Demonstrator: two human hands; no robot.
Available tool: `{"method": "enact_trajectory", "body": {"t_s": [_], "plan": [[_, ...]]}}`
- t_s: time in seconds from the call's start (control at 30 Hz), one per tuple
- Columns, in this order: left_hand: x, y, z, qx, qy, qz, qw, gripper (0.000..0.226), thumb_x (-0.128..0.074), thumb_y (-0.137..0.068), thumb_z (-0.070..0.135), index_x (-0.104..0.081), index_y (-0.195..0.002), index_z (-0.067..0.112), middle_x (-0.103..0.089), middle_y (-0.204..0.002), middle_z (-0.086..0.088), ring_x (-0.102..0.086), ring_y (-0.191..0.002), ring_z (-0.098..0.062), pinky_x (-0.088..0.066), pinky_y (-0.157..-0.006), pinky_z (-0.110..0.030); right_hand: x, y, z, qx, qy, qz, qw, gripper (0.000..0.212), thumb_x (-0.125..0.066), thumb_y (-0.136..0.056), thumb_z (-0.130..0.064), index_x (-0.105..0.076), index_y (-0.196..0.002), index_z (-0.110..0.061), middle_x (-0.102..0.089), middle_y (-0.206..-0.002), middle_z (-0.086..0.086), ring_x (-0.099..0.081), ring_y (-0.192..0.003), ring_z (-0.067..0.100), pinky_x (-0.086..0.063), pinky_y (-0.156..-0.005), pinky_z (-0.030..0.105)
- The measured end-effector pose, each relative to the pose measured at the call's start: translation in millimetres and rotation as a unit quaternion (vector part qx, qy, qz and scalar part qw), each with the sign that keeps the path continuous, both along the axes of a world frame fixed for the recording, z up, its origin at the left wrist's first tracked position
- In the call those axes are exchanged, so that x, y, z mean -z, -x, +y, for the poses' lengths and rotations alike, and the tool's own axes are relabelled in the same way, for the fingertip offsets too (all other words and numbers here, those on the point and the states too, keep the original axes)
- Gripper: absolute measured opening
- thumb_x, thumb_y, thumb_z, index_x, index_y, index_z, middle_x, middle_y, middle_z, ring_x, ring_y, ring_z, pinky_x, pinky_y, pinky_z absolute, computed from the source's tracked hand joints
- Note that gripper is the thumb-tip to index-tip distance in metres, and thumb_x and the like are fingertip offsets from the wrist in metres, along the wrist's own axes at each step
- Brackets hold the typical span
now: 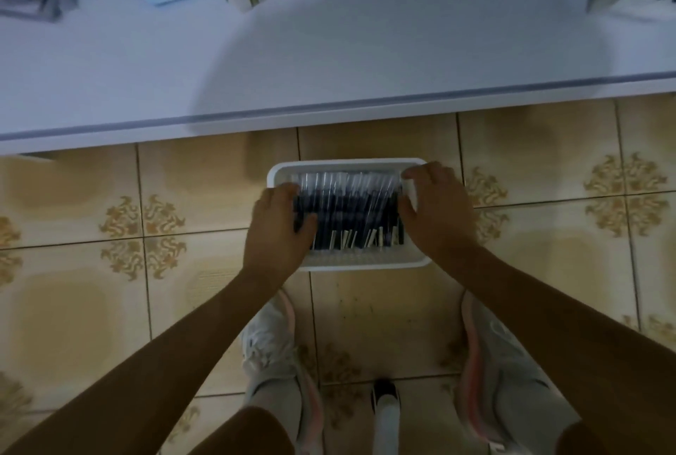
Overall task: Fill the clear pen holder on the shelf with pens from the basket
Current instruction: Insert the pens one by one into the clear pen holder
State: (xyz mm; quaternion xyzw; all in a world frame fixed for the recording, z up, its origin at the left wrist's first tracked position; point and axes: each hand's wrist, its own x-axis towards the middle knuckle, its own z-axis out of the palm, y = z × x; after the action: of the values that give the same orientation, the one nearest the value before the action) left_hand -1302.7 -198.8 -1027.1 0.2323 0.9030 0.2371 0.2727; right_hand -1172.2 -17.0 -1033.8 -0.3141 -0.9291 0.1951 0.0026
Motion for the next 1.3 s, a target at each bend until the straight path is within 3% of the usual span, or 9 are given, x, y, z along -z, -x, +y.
{"method": "enact_trajectory", "body": {"t_s": [0.07, 0.17, 0.3, 0.43, 0.7, 0.87, 1.13, 1.3], "plan": [[2, -2, 6, 0.102, 0.04, -0.012, 0.994, 0.035, -0.06, -0.09, 0.025, -0.055, -0.122, 0.01, -0.058, -0.112, -0.011, -0.056, -0.099, -0.024, -0.044, -0.076, -0.029, -2, 4, -3, -0.078, 0.015, -0.11, 0.991, 0.029, -0.049, -0.093, -0.021, -0.055, -0.119, -0.008, -0.057, -0.114, 0.013, -0.055, -0.102, 0.03, -0.048, -0.08, 0.04], [9, 3, 17, 0.223, 0.137, 0.0, 0.965, 0.036, -0.054, -0.092, 0.033, -0.053, -0.121, 0.011, -0.057, -0.116, -0.011, -0.056, -0.102, -0.026, -0.048, -0.076, -0.034, 2, 10, -9, -0.118, 0.041, -0.261, 0.957, 0.042, -0.044, -0.096, -0.025, -0.039, -0.135, -0.012, -0.055, -0.122, 0.011, -0.055, -0.108, 0.028, -0.047, -0.08, 0.036], [23, 8, 29, 0.269, 0.212, 0.051, 0.938, 0.047, -0.048, -0.093, 0.049, -0.05, -0.121, 0.01, -0.055, -0.117, -0.01, -0.057, -0.104, -0.025, -0.046, -0.071, -0.034, 18, 15, -15, -0.159, 0.066, -0.346, 0.922, 0.048, -0.048, -0.095, -0.019, -0.031, -0.139, -0.01, -0.062, -0.108, 0.009, -0.063, -0.093, 0.026, -0.044, -0.063, 0.032], [42, 5, 35, 0.282, 0.256, 0.055, 0.923, 0.06, -0.047, -0.091, 0.057, -0.046, -0.125, 0.007, -0.054, -0.121, -0.013, -0.058, -0.106, -0.026, -0.047, -0.073, -0.033, 32, 28, -20, -0.152, 0.077, -0.351, 0.921, 0.049, -0.048, -0.095, -0.019, -0.03, -0.14, -0.013, -0.062, -0.109, 0.01, -0.063, -0.094, 0.027, -0.044, -0.063, 0.032], [55, -3, 40, 0.172, 0.245, -0.029, 0.954, 0.069, -0.057, -0.085, 0.059, -0.044, -0.126, 0.005, -0.056, -0.12, -0.014, -0.061, -0.102, -0.027, -0.049, -0.073, -0.034, 44, 47, -40, -0.103, 0.126, -0.344, 0.925, 0.041, -0.053, -0.092, -0.022, -0.039, -0.13, -0.012, -0.063, -0.107, 0.011, -0.063, -0.093, 0.027, -0.044, -0.064, 0.033], [58, -11, 48, 0.106, 0.259, -0.058, 0.958, 0.073, -0.061, -0.084, 0.054, -0.038, -0.13, 0.003, -0.049, -0.127, -0.017, -0.055, -0.111, -0.032, -0.049, -0.081, -0.042, 43, 51, -46, -0.08, 0.149, -0.343, 0.924, 0.036, -0.055, -0.091, -0.019, -0.042, -0.122, -0.006, -0.063, -0.106, 0.011, -0.063, -0.093, 0.026, -0.044, -0.064, 0.034], [59, -12, 53, 0.113, 0.284, -0.055, 0.95, 0.059, -0.06, -0.088, 0.044, -0.042, -0.127, 0.003, -0.052, -0.123, -0.016, -0.057, -0.108, -0.032, -0.049, -0.083, -0.042, 46, 55, -47, -0.074, 0.184, -0.333, 0.922, 0.039, -0.056, -0.09, -0.017, -0.04, -0.124, -0.005, -0.061, -0.109, 0.013, -0.062, -0.095, 0.029, -0.045, -0.067, 0.034], [67, -8, 58, 0.06, 0.271, -0.106, 0.955, 0.038, -0.057, -0.09, 0.028, -0.051, -0.119, 0.004, -0.056, -0.118, -0.016, -0.06, -0.105, -0.033, -0.052, -0.088, -0.047, 46, 56, -50, -0.045, 0.265, -0.302, 0.915, 0.053, -0.06, -0.088, -0.023, -0.036, -0.132, -0.008, -0.046, -0.13, 0.014, -0.05, -0.116, 0.031, -0.047, -0.091, 0.042]]}}
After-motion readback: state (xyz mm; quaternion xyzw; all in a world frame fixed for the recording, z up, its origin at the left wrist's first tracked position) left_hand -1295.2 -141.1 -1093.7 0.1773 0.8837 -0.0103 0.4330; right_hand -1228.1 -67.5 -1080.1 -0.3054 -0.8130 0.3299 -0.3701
